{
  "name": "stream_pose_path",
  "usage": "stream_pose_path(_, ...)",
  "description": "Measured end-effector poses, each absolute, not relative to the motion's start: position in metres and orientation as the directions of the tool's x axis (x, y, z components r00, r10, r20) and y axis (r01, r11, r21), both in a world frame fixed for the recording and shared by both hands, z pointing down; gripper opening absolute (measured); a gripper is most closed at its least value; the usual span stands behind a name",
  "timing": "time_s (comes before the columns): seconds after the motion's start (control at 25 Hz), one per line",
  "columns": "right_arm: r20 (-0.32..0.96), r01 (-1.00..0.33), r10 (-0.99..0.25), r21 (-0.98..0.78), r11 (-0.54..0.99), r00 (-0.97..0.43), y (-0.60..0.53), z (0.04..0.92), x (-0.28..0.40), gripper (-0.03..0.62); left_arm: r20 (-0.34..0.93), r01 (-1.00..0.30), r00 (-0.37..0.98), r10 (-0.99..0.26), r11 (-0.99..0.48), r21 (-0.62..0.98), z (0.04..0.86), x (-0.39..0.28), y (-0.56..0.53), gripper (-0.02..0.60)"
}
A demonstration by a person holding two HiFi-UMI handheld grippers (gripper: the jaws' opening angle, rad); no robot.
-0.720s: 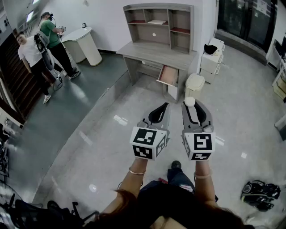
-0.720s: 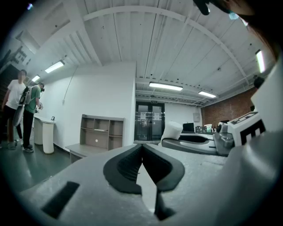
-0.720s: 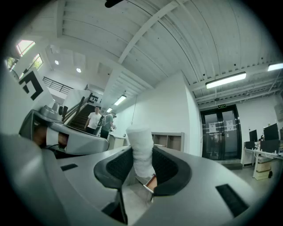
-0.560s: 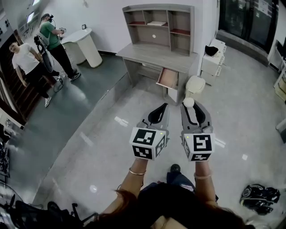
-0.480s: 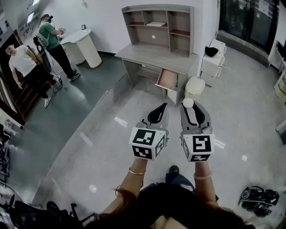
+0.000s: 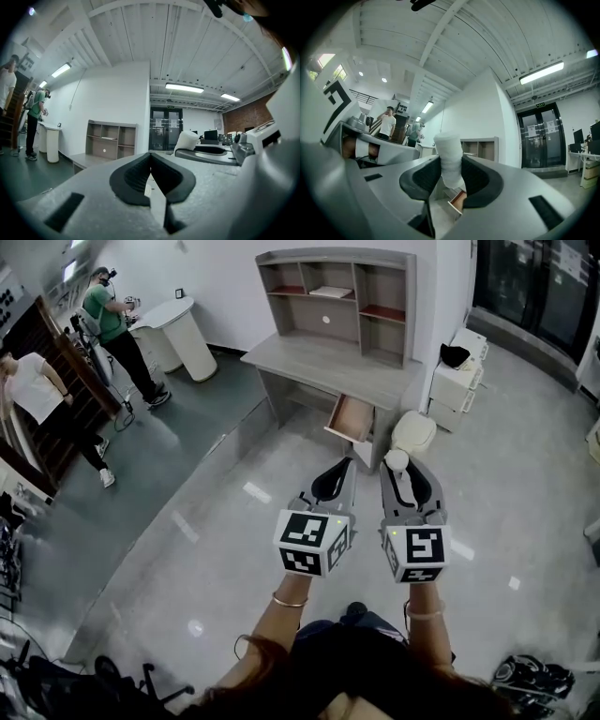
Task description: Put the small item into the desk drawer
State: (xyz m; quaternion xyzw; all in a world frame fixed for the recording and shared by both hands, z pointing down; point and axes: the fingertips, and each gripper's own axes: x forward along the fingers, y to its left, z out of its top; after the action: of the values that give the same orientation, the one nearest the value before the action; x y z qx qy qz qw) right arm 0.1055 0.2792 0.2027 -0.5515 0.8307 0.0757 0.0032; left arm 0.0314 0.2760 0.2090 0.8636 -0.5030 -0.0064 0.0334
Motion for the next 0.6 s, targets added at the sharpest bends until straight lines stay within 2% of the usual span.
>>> stream_pose_path(0.6, -0.06, -0.907, -0.908, 0.102, 0.409, -0.416, 0.194, 0.221, 0.115, 0.13, 0.064, -0.881, 0.472, -0.879, -0.468, 0.067, 0.226, 0.042, 0.195, 0.015)
